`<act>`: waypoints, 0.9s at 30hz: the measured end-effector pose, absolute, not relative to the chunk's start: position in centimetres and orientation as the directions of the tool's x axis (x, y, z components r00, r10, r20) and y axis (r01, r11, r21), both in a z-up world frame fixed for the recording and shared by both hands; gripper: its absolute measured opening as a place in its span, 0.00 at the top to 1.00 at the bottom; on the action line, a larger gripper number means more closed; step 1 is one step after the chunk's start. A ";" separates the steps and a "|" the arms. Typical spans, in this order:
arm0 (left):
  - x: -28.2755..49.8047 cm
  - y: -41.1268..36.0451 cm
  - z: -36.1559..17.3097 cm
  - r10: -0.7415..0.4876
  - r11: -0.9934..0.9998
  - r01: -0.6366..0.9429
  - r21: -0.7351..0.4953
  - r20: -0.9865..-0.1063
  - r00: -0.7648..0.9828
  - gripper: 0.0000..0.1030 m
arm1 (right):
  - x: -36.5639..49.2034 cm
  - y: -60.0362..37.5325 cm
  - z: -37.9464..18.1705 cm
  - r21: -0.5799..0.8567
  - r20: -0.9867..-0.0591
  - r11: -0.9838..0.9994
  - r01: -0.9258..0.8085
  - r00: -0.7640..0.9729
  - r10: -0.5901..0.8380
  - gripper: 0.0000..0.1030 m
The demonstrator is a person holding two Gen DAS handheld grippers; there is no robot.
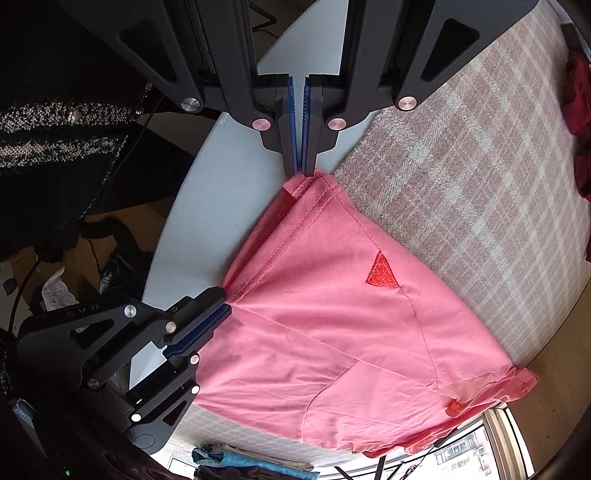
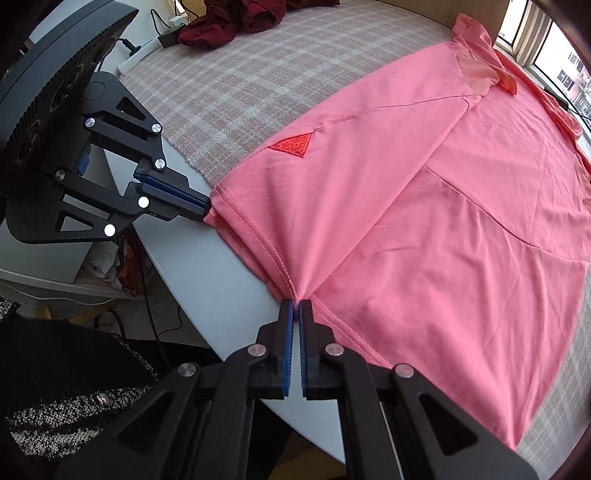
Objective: Fold clothes
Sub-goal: 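Release the hem and move both grippers toward the shirt collar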
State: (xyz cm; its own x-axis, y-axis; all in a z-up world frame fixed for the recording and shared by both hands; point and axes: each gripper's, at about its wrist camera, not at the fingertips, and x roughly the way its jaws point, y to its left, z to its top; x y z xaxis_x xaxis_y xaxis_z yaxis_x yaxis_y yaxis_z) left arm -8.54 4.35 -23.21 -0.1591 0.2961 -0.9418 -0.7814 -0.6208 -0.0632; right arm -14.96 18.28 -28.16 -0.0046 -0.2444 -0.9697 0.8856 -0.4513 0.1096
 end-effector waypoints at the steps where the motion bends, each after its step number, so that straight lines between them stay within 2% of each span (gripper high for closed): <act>1: -8.5 4.1 -22.7 0.297 -0.622 -0.781 -0.060 -0.940 -0.165 0.98 | -15.5 18.8 -27.4 0.126 -0.966 -0.469 0.874 0.001 -0.258 0.92; 4: -9.2 3.1 -20.1 0.323 -0.650 -0.757 -0.065 -0.926 -0.198 0.98 | -17.9 21.2 -24.1 0.260 -0.924 -0.525 0.811 0.052 -0.378 0.91; 7: -10.7 3.1 -17.2 0.360 -0.675 -0.733 -0.082 -0.904 -0.230 0.94 | -20.8 22.6 -19.5 0.325 -0.874 -0.564 0.760 0.014 -0.485 0.91; 9: -11.3 3.3 -15.1 0.377 -0.693 -0.717 -0.078 -0.886 -0.269 0.87 | -23.2 23.3 -16.3 0.311 -0.860 -0.597 0.739 -0.048 -0.508 0.88; 12: -13.5 1.9 -11.9 0.392 -0.747 -0.661 -0.072 -0.851 -0.349 0.80 | -27.6 24.5 -11.1 0.252 -0.845 -0.648 0.719 -0.164 -0.510 0.69; 14: -17.7 1.2 -10.2 0.381 -0.789 -0.612 -0.061 -0.830 -0.408 0.75 | -30.9 24.9 -7.7 0.203 -0.828 -0.655 0.728 -0.229 -0.511 0.68; 16: -20.5 0.3 -8.0 0.366 -0.826 -0.560 -0.060 -0.814 -0.452 0.75 | -33.8 25.1 -4.8 0.150 -0.808 -0.668 0.729 -0.299 -0.508 0.68; 19: -25.3 -0.1 -5.5 0.328 -0.880 -0.470 -0.069 -0.804 -0.496 0.73 | -39.1 25.6 -1.4 0.164 -0.774 -0.668 0.726 -0.325 -0.543 0.68; 21: -28.1 1.3 -5.2 0.271 -0.900 -0.436 -0.019 -0.807 -0.524 0.64 | -42.6 25.4 -0.4 0.197 -0.758 -0.656 0.729 -0.311 -0.573 0.68; 24: -31.6 4.8 -6.7 0.275 -0.901 -0.432 -0.030 -0.811 -0.517 0.63 | -46.6 23.0 -1.6 0.187 -0.771 -0.610 0.770 -0.270 -0.577 0.68; 27: -34.4 8.9 -9.6 0.298 -0.892 -0.448 -0.063 -0.827 -0.477 0.63 | -49.9 19.8 -5.8 0.115 -0.822 -0.587 0.801 -0.256 -0.509 0.68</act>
State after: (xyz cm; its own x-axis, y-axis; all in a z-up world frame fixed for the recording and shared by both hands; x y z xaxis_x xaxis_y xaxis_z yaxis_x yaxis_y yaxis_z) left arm -34.40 8.88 -9.57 -0.4771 0.2977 -0.8269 -0.4476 -0.8920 -0.0628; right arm -49.88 19.79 -5.79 -0.2556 -0.5091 -0.8219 0.8011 -0.5874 0.1147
